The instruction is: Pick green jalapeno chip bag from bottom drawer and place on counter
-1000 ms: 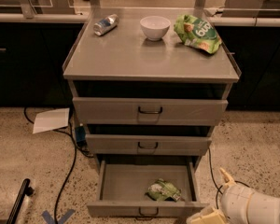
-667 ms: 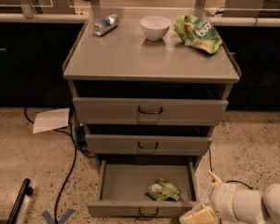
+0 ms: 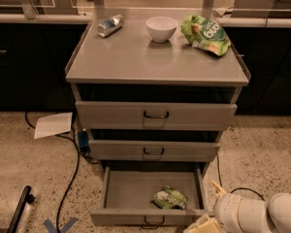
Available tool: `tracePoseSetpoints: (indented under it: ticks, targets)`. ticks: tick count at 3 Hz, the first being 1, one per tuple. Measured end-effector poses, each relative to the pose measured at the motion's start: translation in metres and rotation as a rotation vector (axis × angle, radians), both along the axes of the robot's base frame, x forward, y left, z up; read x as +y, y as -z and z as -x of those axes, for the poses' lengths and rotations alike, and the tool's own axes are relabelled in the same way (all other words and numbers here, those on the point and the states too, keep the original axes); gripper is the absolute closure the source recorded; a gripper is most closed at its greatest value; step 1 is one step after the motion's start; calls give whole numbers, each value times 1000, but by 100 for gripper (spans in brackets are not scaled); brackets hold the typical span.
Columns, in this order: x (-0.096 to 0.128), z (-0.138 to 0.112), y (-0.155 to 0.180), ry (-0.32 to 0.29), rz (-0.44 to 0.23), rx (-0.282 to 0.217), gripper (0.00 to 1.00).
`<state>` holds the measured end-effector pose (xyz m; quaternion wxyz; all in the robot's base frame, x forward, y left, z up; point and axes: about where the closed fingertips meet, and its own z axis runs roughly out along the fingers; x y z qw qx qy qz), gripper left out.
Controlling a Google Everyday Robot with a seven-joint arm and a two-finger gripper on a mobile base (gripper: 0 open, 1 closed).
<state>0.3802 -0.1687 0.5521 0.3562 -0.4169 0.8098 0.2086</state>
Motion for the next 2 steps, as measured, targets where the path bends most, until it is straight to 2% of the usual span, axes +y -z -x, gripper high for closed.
tracePoseSetpoints:
  ticks: [1,2]
  targets:
    - [-14,-6,40,29,-5,30,0]
    - [-15,-20,101,37,-68,75,0]
